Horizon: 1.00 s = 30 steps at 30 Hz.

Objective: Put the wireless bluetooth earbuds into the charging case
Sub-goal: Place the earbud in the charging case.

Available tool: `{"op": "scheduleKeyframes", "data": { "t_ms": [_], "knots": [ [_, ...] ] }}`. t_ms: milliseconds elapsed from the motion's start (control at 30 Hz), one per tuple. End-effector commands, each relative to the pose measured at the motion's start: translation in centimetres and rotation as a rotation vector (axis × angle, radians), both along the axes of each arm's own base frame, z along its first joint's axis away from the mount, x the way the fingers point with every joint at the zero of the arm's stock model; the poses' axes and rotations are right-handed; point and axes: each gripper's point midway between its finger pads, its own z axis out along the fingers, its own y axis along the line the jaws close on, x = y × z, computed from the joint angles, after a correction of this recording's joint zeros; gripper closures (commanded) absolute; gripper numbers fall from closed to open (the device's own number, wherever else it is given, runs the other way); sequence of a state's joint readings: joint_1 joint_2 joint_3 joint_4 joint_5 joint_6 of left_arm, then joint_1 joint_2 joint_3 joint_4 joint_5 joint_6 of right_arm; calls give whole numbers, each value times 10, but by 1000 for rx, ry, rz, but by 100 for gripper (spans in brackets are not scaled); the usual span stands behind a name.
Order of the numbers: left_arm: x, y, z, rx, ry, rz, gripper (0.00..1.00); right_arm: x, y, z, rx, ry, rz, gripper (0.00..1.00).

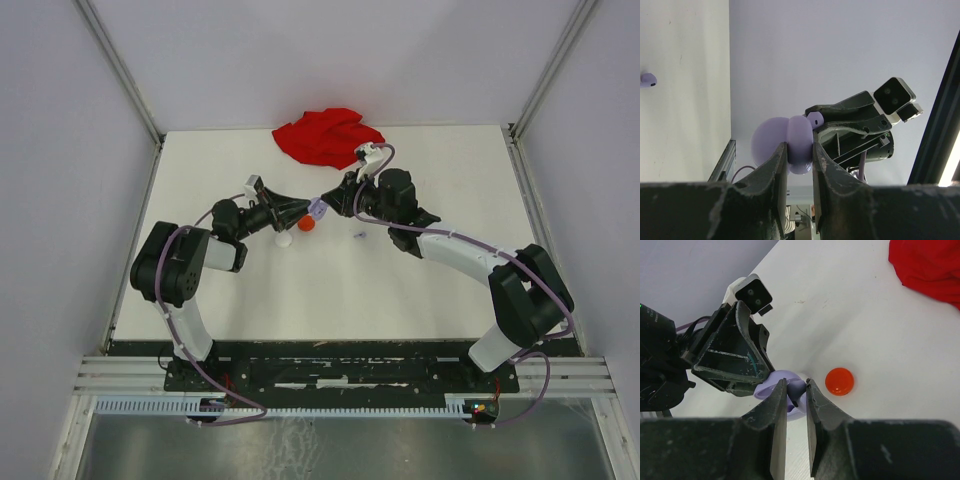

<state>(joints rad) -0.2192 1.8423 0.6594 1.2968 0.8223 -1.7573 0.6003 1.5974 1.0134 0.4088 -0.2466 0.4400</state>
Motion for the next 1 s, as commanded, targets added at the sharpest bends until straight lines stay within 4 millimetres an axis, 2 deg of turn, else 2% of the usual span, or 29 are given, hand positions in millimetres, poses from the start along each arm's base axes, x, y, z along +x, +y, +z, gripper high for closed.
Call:
{"op": "scheduleKeyframes", "data": {
  "t_ms": [0, 600, 967],
  "knots": [
    [-7, 1, 11, -44, -30, -20, 97, -3, 3, 41, 71, -113, 13, 86],
    [-4, 1, 12, -48, -25, -16, 97, -11, 11, 36, 67, -118, 36, 87],
    [-3, 2, 21, -81, -35, -20, 97, -16, 15, 28, 59, -113, 40, 87]
  ]
}}
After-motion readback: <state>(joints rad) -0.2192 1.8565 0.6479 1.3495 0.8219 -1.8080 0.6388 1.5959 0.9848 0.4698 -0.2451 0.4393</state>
